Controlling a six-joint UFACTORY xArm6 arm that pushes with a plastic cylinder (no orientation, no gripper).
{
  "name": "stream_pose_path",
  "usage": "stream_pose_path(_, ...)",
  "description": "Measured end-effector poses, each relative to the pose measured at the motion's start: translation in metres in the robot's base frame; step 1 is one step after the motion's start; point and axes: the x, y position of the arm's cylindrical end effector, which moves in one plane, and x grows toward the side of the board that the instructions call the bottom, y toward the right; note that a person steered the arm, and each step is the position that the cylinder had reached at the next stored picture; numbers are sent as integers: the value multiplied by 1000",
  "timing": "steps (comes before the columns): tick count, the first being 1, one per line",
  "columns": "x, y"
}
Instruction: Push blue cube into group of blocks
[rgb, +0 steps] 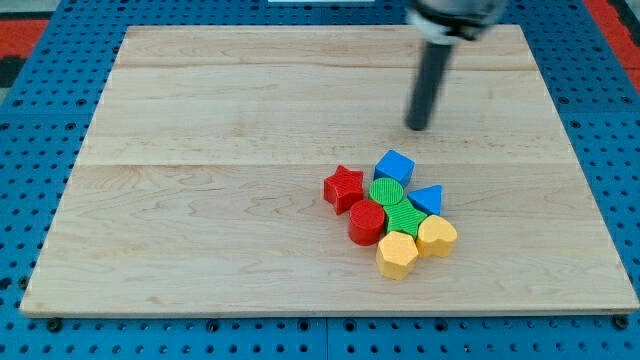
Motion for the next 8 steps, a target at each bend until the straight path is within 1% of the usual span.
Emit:
stream_pose_path(1, 3, -49)
stream_pose_path(2, 3, -74)
stream_pose_path(3, 19, -77)
stream_pose_path(4, 40, -58)
stream_pose_path(5, 66, -9)
stream_pose_path(6, 80, 4)
stream_pose_path(8, 72, 0)
